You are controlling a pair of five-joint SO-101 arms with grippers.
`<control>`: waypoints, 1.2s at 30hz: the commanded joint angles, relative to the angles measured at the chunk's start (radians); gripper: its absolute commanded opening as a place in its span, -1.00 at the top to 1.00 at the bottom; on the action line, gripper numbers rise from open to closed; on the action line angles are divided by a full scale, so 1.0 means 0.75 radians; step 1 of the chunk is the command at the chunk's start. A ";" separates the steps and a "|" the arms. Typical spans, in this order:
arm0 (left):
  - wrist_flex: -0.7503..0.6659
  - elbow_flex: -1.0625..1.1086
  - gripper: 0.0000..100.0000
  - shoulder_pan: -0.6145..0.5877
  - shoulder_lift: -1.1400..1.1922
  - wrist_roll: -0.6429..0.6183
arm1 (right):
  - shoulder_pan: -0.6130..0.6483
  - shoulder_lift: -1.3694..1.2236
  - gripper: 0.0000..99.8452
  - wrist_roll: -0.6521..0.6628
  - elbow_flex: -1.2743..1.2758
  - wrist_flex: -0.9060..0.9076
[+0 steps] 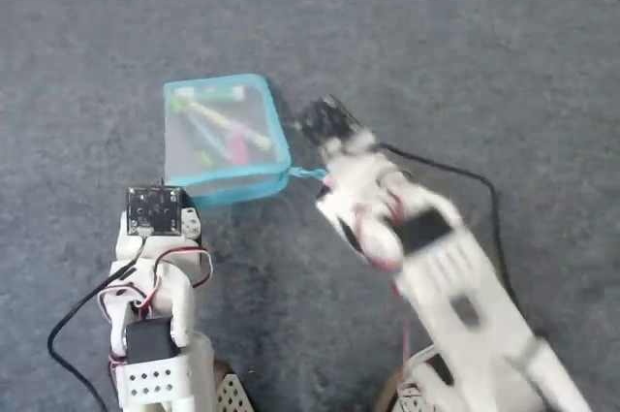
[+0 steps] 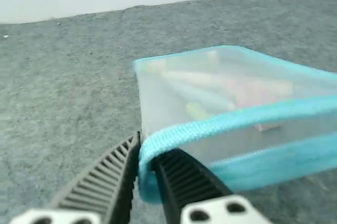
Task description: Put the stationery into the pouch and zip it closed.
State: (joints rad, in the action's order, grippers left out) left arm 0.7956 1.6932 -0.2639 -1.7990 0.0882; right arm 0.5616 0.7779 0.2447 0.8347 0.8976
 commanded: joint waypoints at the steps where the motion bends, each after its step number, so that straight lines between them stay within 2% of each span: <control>1: -0.037 -0.038 0.97 0.016 -0.025 -0.047 | 0.011 0.488 0.98 -0.012 0.057 0.095; 6: 0.113 -0.011 0.97 0.411 -0.025 0.186 | 0.095 0.553 0.98 0.033 0.061 0.171; 7: 0.113 -0.017 0.97 0.399 -0.025 0.180 | 0.111 0.527 0.98 0.055 0.061 0.173; 11: 0.033 -0.064 0.97 0.047 -0.025 0.033 | 0.132 0.386 0.98 0.137 0.061 0.191; 12: 0.035 -0.064 0.97 0.025 -0.023 0.010 | 0.130 0.334 0.98 0.137 0.061 0.183; 13: 0.049 -0.058 0.97 0.049 -0.020 0.018 | 0.138 0.279 0.98 0.137 0.061 0.169; 17: 0.143 -0.011 0.97 0.336 -0.025 0.221 | 0.181 0.073 0.98 0.145 0.023 0.152; 21: 0.139 -0.021 0.97 0.248 -0.027 0.155 | 0.185 -0.007 0.94 0.143 -0.082 0.277; 27: 0.121 -0.021 0.97 0.245 -0.027 0.149 | 0.195 -0.015 0.49 0.145 -0.270 0.580; 29: 0.119 -0.021 0.97 0.245 -0.027 0.149 | 0.242 -0.015 0.40 0.147 -0.354 0.693; 33: 0.104 -0.019 0.97 0.245 -0.027 0.149 | 0.349 -0.015 0.41 0.145 -0.464 0.783; 36: 0.106 -0.024 0.97 0.237 -0.027 0.149 | 0.296 -0.036 0.43 0.174 -0.444 0.721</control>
State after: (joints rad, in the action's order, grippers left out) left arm 0.8984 1.6916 -0.0767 -1.7990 0.2140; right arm 0.8086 0.7641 0.3414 0.5462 1.4653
